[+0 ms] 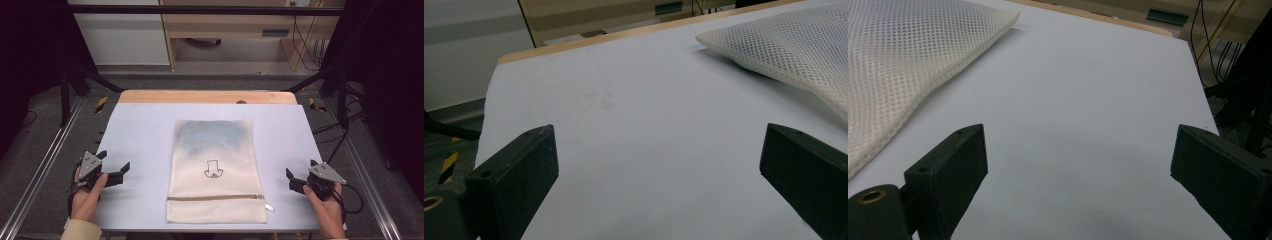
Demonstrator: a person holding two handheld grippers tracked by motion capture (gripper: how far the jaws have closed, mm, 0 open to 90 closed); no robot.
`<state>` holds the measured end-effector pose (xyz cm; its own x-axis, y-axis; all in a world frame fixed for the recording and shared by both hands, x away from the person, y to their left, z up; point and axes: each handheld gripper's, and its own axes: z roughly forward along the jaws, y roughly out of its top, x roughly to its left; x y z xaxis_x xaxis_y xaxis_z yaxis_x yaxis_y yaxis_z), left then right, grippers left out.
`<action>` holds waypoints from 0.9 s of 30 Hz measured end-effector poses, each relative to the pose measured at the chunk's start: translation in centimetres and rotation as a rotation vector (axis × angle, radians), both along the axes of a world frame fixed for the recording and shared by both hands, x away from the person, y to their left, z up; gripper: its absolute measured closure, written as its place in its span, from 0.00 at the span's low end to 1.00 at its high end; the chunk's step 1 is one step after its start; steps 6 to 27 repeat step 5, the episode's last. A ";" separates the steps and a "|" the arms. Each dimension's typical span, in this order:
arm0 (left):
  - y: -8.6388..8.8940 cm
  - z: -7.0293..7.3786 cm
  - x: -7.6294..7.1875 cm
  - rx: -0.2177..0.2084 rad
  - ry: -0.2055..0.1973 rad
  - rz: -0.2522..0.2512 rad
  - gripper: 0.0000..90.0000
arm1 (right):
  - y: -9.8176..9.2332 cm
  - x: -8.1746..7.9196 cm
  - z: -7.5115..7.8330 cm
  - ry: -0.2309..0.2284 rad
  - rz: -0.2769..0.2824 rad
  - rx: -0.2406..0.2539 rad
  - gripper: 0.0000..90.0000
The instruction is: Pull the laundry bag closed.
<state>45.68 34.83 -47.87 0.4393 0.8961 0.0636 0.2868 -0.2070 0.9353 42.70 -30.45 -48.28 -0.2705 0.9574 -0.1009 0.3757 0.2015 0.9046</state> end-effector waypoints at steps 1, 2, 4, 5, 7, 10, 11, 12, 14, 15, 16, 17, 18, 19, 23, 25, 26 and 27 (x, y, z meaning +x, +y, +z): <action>0.0 0.0 0.0 -0.003 0.000 0.001 0.02 | 0.0 0.0 0.0 0.001 -0.002 0.003 0.09; 0.1 0.0 0.0 -0.004 0.001 0.002 0.02 | 0.0 0.0 0.0 0.001 -0.003 0.006 0.09; 0.1 0.0 0.0 -0.004 0.002 0.001 0.02 | 0.0 0.1 0.0 0.002 0.001 0.003 0.09; 0.1 0.0 0.0 -0.004 0.003 0.002 0.02 | 0.0 0.1 0.0 0.004 0.001 0.002 0.09; 0.1 0.0 0.0 -0.004 0.003 0.002 0.02 | 0.0 0.1 0.0 0.004 0.001 0.002 0.09; 0.1 0.0 0.0 -0.004 0.003 0.002 0.02 | 0.0 0.1 0.0 0.004 0.001 0.002 0.09; 0.1 0.0 0.0 -0.004 0.003 0.002 0.02 | 0.0 0.1 0.0 0.004 0.001 0.002 0.09; 0.1 0.0 0.0 -0.004 0.003 0.002 0.02 | 0.0 0.1 0.0 0.004 0.001 0.002 0.09; 0.1 0.0 0.0 -0.004 0.003 0.002 0.02 | 0.0 0.1 0.0 0.004 0.001 0.002 0.09; 0.1 0.0 0.0 -0.004 0.003 0.002 0.02 | 0.0 0.1 0.0 0.004 0.001 0.002 0.09; 0.1 0.0 0.0 -0.004 0.003 0.002 0.02 | 0.0 0.1 0.0 0.004 0.001 0.002 0.09; 0.1 0.0 0.0 -0.004 0.003 0.002 0.02 | 0.0 0.1 0.0 0.004 0.001 0.002 0.09; 0.1 0.0 0.0 -0.004 0.003 0.002 0.02 | 0.0 0.1 0.0 0.004 0.001 0.002 0.09; 0.1 0.0 0.0 -0.004 0.003 0.002 0.02 | 0.0 0.1 0.0 0.004 0.001 0.002 0.09; 0.1 0.0 0.0 -0.004 0.003 0.002 0.02 | 0.0 0.1 0.0 0.004 0.001 0.002 0.09; 0.1 0.0 0.0 -0.004 0.003 0.002 0.02 | 0.0 0.1 0.0 0.004 0.001 0.002 0.09; 0.1 0.0 0.0 -0.004 0.003 0.002 0.02 | 0.0 0.1 0.0 0.004 0.001 0.002 0.09; 0.1 0.0 0.0 -0.004 0.003 0.002 0.02 | 0.0 0.1 0.0 0.004 0.001 0.002 0.09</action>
